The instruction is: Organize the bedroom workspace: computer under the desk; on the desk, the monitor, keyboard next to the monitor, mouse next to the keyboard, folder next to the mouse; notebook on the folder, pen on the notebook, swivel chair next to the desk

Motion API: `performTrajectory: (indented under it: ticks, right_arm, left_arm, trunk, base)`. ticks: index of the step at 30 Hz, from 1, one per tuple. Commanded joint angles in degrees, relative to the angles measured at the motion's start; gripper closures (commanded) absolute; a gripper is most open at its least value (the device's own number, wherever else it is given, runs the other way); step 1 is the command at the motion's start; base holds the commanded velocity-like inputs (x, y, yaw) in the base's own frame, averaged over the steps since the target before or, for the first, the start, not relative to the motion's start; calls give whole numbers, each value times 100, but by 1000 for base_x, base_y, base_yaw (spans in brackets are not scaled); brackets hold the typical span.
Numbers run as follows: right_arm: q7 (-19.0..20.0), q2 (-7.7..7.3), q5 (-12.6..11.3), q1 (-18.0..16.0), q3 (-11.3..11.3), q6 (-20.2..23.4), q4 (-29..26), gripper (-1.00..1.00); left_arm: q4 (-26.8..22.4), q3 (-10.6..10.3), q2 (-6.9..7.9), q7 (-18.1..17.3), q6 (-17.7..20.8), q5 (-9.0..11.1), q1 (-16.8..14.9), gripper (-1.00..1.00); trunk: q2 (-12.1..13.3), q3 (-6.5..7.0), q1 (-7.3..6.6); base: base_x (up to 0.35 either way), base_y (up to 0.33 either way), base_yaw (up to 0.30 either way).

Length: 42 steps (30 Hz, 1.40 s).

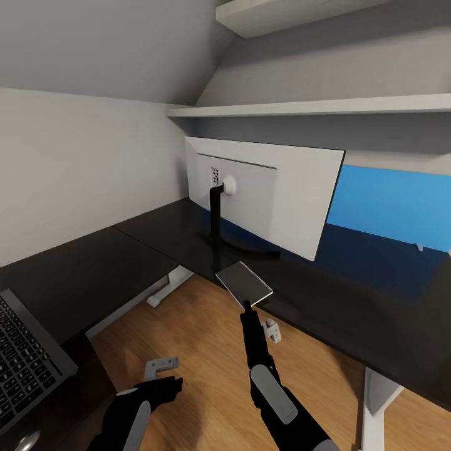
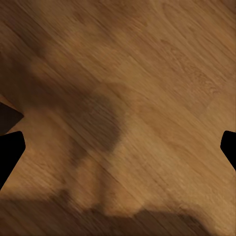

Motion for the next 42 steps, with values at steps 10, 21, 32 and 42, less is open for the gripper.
performTrajectory:
  ticks: [10,21,32,42]
  right_arm:
    - [45,0,-96,-5,20,-25,-1,100]
    - [41,0,-98,-6,20,-24,-10,100]
    - [41,0,-98,-7,20,-19,-18,100]
    - [41,0,-107,-9,112,9,-13,100]
  left_arm:
    - [-12,-5,0,53,18,60,-1,-100]
    - [-14,-5,0,53,18,60,0,-100]
    - [-14,-5,0,53,18,52,-1,-100]
    - [-6,-1,0,51,18,57,-2,-100]
  trunk:
    - [-2,-5,-1]
    - [38,13,-23]
    - [479,210,-264]
    - [559,246,-308]
  base:
    - [0,0,0]
    - [0,0,0]
    - [0,0,0]
    - [0,0,0]
